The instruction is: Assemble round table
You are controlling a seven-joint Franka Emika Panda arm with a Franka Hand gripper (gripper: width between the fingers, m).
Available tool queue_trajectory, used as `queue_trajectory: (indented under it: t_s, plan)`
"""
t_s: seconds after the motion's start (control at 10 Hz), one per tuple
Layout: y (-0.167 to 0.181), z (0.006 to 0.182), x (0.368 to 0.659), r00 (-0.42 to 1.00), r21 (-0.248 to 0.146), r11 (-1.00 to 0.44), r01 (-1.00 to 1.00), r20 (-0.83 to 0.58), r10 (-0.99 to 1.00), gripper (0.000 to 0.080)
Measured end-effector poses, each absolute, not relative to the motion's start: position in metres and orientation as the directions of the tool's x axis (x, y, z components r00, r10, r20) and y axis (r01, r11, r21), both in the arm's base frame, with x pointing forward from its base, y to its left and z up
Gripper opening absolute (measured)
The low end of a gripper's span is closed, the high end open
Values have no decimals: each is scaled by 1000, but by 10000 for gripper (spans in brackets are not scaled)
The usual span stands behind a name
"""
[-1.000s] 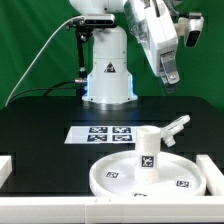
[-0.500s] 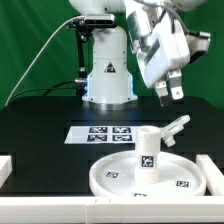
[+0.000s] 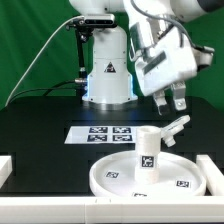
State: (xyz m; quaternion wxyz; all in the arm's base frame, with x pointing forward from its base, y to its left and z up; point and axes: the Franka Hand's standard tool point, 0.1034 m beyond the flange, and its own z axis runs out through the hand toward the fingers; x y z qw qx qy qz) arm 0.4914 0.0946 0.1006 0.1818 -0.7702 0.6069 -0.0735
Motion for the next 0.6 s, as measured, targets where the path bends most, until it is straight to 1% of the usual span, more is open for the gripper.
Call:
queue_trajectory:
  t_s: [0.1,0.2,0.3,0.4,0.6]
  plan:
    - [100,89,487,314,-353,-264,-898,-93,-945,649]
    - [107,72,478,369,-325,-323,-889,-89,-925,649]
    - [112,58,469,369,-302,-329,-895,-87,-925,649]
    - [114,47,460,364,-285,-330,-900,-74,-929,649]
    - [110,49,463,362,-289,-328,-899,-72,-929,649]
